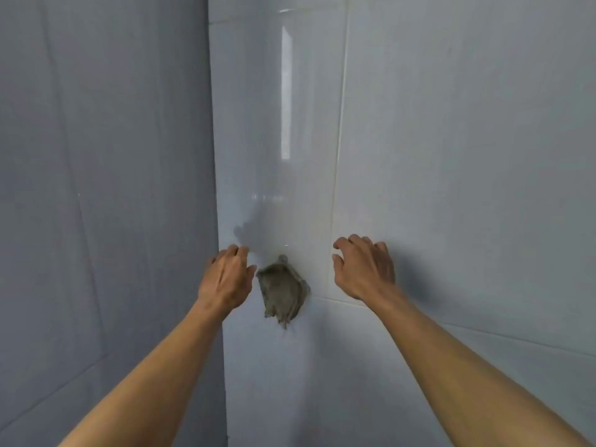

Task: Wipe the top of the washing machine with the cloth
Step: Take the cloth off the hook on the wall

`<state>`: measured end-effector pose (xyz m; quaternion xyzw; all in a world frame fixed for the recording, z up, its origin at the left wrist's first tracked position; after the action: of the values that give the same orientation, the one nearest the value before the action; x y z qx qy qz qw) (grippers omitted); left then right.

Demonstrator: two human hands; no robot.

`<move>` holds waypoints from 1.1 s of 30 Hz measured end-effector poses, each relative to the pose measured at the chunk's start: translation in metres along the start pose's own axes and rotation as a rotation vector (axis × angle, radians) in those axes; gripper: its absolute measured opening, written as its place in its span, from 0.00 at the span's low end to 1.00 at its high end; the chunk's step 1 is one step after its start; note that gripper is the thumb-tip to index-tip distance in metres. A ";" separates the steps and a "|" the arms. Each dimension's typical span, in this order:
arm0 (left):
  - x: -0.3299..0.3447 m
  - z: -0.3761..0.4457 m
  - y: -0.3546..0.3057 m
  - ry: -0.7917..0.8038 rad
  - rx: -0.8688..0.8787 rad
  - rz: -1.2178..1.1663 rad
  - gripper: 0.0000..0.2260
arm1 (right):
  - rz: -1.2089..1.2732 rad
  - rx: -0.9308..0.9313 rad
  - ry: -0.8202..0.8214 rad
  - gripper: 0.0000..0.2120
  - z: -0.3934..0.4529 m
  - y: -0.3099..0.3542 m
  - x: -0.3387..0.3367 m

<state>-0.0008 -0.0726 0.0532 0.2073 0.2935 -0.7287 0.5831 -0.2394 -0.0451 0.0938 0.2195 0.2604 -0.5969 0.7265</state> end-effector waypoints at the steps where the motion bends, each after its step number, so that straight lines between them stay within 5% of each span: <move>1: 0.011 0.001 0.008 0.021 -0.003 -0.003 0.20 | -0.001 -0.004 0.042 0.15 0.001 0.010 0.015; 10: 0.077 0.006 0.022 0.082 -0.010 -0.116 0.15 | -0.110 -0.046 0.170 0.12 0.002 0.050 0.099; 24: 0.118 0.017 0.019 0.027 -0.019 -0.239 0.07 | -0.110 -0.028 0.183 0.07 0.006 0.056 0.135; 33: 0.092 0.003 0.021 -0.091 -0.065 -0.380 0.04 | 0.078 0.037 -0.018 0.08 0.010 0.040 0.100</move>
<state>-0.0022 -0.1444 -0.0074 0.0963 0.3240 -0.8245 0.4538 -0.1841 -0.1193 0.0372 0.2374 0.2339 -0.5748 0.7474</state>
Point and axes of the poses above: each hand's wrist, its own z-axis towards the middle knuckle, its own x-axis out of the palm, y = z × x, the point moved 9 cm from there along z, towards the middle knuckle, and after that the axes turned 12 degrees about -y, right-handed, at the moved point
